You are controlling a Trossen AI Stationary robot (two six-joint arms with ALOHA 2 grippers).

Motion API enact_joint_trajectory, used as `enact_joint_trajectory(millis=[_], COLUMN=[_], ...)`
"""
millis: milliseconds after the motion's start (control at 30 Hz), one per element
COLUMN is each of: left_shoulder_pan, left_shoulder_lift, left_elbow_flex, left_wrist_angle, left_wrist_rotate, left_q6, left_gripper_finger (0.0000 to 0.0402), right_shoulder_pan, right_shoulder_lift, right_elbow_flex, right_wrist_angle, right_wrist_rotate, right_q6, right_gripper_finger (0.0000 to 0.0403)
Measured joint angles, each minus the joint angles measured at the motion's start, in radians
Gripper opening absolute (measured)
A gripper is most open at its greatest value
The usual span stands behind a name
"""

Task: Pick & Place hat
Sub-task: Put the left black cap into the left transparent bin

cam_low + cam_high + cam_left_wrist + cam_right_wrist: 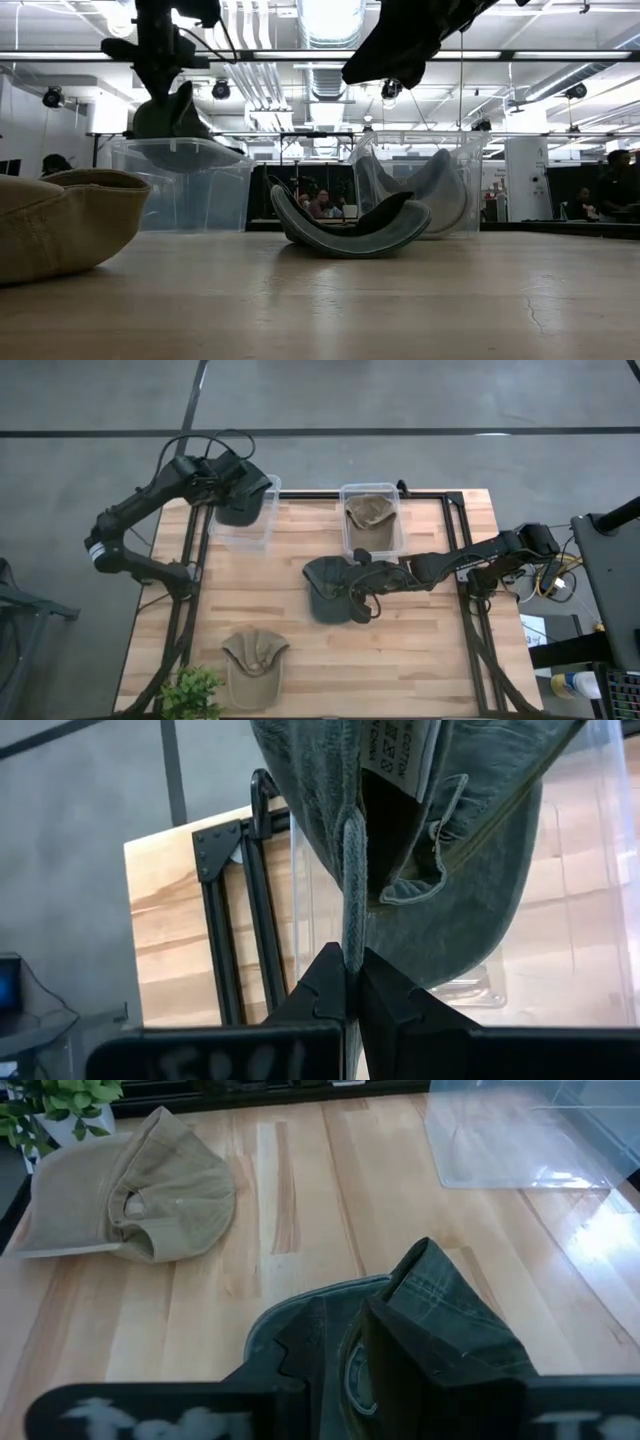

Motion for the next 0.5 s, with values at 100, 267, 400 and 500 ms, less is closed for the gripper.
enact_joint_trajectory(millis=[100, 267, 400, 500], left_shoulder_pan=[0.005, 0.006, 0.006, 0.007], left_shoulder_lift=[0.017, 0.047, 0.076, 0.098], left_elbow_flex=[0.000, -0.001, -0.002, -0.010], left_wrist_angle=[0.009, 0.009, 0.009, 0.008], left_wrist_rotate=[0.021, 0.082, 0.103, 0.112], left_q6=[0.001, -0.004, -0.004, -0.001], left_gripper_finger=[0.0007, 0.0007, 0.0007, 0.0007], right_shoulder_pan=[0.000, 0.000, 0.000, 0.000], right_shoulder_lift=[0.000, 0.000, 0.000, 0.000], right_elbow_flex=[0.000, 0.000, 0.000, 0.000], right_wrist_angle=[0.000, -0.002, -0.008, -0.008], right_wrist_rotate=[0.000, 0.000, -0.001, -0.001], right_q6=[0.001, 0.001, 0.001, -0.003], right_gripper_finger=[0.0061, 0.0066, 0.0071, 0.0073])
